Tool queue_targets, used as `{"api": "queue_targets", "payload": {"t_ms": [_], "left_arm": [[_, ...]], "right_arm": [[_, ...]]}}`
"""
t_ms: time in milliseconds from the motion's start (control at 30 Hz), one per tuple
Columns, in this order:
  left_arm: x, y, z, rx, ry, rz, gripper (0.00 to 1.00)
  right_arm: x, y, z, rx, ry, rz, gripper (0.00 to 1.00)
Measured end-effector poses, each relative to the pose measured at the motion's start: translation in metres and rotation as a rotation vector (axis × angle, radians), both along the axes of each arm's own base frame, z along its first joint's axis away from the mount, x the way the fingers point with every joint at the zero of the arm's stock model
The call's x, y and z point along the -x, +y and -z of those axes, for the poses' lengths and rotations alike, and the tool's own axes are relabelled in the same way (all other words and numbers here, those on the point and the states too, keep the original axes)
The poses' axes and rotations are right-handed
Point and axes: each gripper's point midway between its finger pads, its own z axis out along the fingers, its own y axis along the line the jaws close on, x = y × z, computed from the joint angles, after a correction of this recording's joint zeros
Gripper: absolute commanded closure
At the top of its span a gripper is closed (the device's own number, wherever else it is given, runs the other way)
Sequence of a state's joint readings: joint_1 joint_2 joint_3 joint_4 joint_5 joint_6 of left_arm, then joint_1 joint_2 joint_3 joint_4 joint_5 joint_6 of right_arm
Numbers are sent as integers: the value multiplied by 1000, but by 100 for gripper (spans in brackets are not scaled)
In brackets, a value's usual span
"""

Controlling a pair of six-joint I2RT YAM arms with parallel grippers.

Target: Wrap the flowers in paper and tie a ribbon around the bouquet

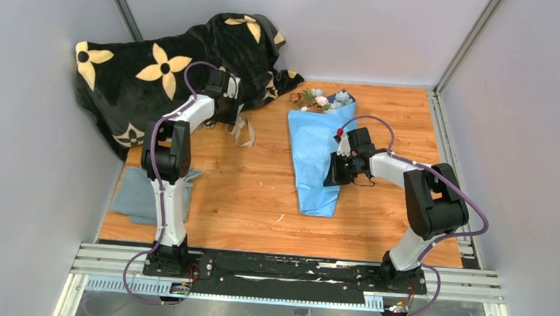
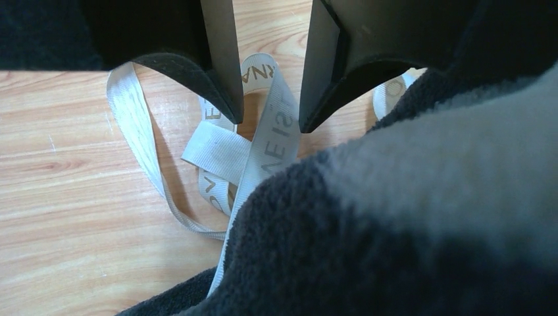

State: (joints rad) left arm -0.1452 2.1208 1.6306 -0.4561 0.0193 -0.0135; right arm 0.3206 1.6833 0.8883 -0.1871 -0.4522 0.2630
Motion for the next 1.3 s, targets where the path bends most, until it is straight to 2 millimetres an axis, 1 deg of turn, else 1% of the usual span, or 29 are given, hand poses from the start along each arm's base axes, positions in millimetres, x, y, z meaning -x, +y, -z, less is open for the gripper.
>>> {"api": "queue_targets", "payload": {"t_ms": [100,167,233,267,300,433,500,567,600,633,667,700,733,767,800,833,867,900,933,967,1000,1033,1067,1100,1133,1167,1200,1267,1300], "left_arm": [[-1,3,2,-15,-2,-8,57],[-2,6,4,-20,-1,-14,63],[-3,9,7,-26,4,-20,76],[-3,11,8,-30,5,-22,93],[-4,13,9,-35,7,-22,100],[-4,20,11,-30,13,-23,100],[0,19,5,-7,16,-9,100],[11,16,-12,27,17,15,100],[20,14,-27,50,15,33,100],[29,12,-48,72,2,52,100],[35,10,-72,92,-28,74,100],[42,8,-106,112,-74,103,100],[51,6,-157,127,-162,143,100],[56,4,-196,130,-237,172,100],[67,2,-260,130,-372,219,100],[79,0,-311,125,-473,256,100],[97,-2,-376,113,-622,298,100],[123,-3,-437,97,-775,334,100],[148,-4,-481,86,-886,362,100],[185,-6,-529,72,-1021,399,100],[210,-7,-554,65,-1095,422,100],[249,-10,-581,61,-1185,461,100],[273,-13,-593,65,-1235,495,100],[290,-18,-599,75,-1261,528,100],[309,-25,-601,97,-1273,578,100],[318,-37,-593,136,-1249,638,100],[317,-48,-581,171,-1211,689,100],[302,-80,-538,250,-1057,800,100],[287,-107,-497,282,-928,873,100]], "right_arm": [[0,0,0,1,0,-2,100],[0,0,0,1,0,-2,100],[0,0,0,1,0,-2,100],[0,0,0,1,-1,-3,100],[0,0,0,1,-1,-3,100],[0,0,0,1,-1,-3,100],[0,0,0,1,-1,-3,100],[0,0,0,2,-1,-3,100],[0,0,0,2,-1,-4,100],[0,0,0,2,-1,-4,100],[0,0,0,3,-2,-5,100],[0,0,0,3,-1,-6,100],[0,0,0,4,0,-7,100],[0,0,0,5,1,-8,100],[0,0,1,6,5,-9,100],[-1,0,1,7,6,-9,100],[0,0,1,7,9,-10,100],[0,0,1,7,10,-10,100],[0,0,1,8,12,-10,100],[0,0,1,7,13,-10,100],[0,0,1,6,14,-11,100],[0,1,1,5,15,-12,100],[0,1,1,4,16,-12,100],[0,1,1,4,16,-13,100],[0,1,1,5,16,-13,100],[0,1,1,5,17,-13,100],[0,1,1,6,17,-13,100],[0,0,1,7,17,-12,100],[0,0,1,8,16,-12,100]]}}
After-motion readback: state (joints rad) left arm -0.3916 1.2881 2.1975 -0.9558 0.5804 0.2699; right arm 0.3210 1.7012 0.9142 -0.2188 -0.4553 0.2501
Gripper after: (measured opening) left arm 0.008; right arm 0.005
